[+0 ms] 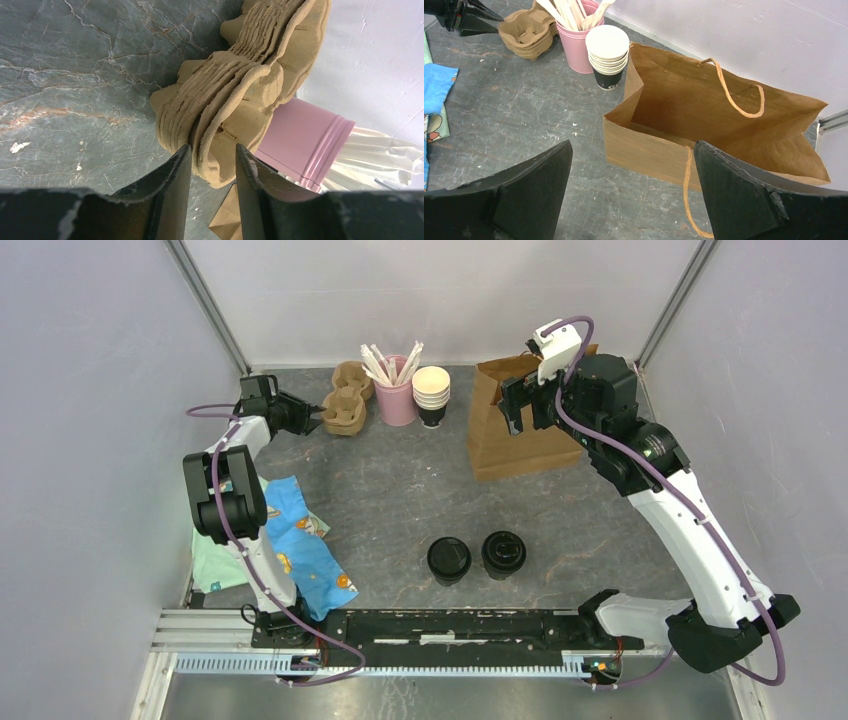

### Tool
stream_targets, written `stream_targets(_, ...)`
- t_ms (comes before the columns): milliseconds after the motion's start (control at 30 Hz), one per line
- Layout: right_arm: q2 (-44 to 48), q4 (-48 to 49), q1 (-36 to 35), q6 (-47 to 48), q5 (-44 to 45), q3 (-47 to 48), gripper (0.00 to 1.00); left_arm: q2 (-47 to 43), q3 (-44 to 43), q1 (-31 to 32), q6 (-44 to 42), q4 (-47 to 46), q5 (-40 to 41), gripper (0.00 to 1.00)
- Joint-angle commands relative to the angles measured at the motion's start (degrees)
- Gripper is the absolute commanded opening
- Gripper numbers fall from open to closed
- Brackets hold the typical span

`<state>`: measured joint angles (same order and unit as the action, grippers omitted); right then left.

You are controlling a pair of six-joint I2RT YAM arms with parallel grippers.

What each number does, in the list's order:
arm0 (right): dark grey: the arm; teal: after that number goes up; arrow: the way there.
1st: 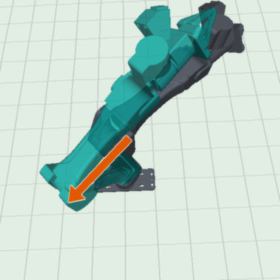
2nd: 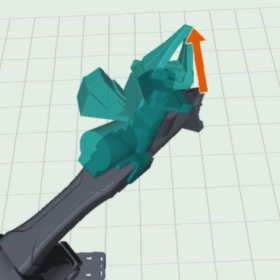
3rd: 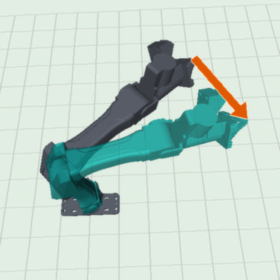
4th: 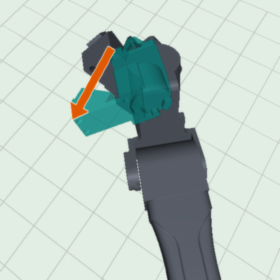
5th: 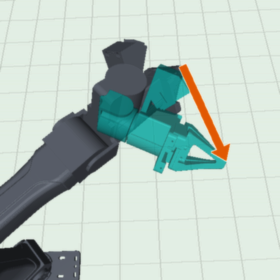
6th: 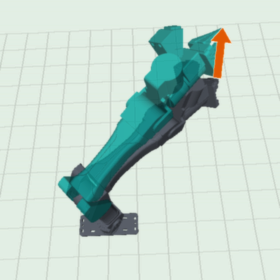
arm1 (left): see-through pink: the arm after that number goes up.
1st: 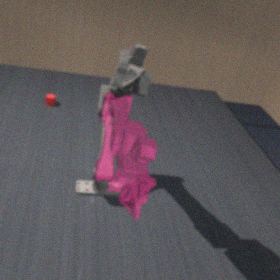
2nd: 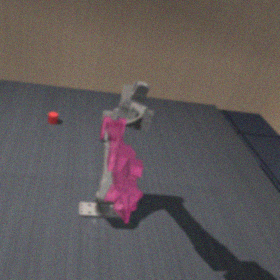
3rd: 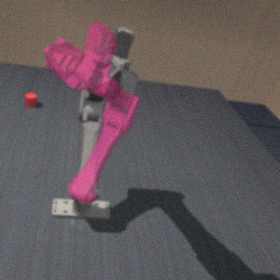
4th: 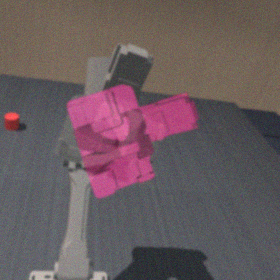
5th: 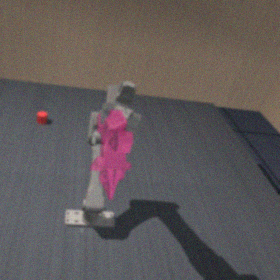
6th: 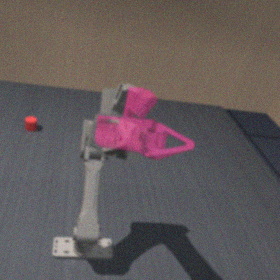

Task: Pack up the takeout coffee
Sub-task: Move the cup tray to the center of the board.

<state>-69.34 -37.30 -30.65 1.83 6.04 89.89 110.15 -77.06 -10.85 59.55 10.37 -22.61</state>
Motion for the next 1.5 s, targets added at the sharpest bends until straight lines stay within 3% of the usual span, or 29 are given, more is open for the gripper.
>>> stream_targets(0,0.23,1.99,-0.06,0.64,-0.36,2.05,0.98,-1.87,-2.02,0.12,-1.62,-1.13,0.22,0.43)
stream_targets(400,0.35,2.18,-0.08,0.46,-0.74,1.87,0.98,-2.05,-2.26,0.43,-1.73,-0.29,0.92,0.39)
stream_targets(633,0.17,2.25,-0.08,0.46,-1.04,1.96,0.98,-2.75,-1.85,0.71,-3.32,1.25,1.89,0.53)
stream_targets(800,0.25,2.19,-0.07,0.42,-1.08,1.86,0.98,-3.19,-2.24,0.73,-3.87,1.29,2.45,0.40)
stream_targets(1467,0.13,2.15,-0.04,0.31,-1.46,1.78,0.98,-2.60,-2.42,0.86,-3.19,0.09,1.64,0.32)
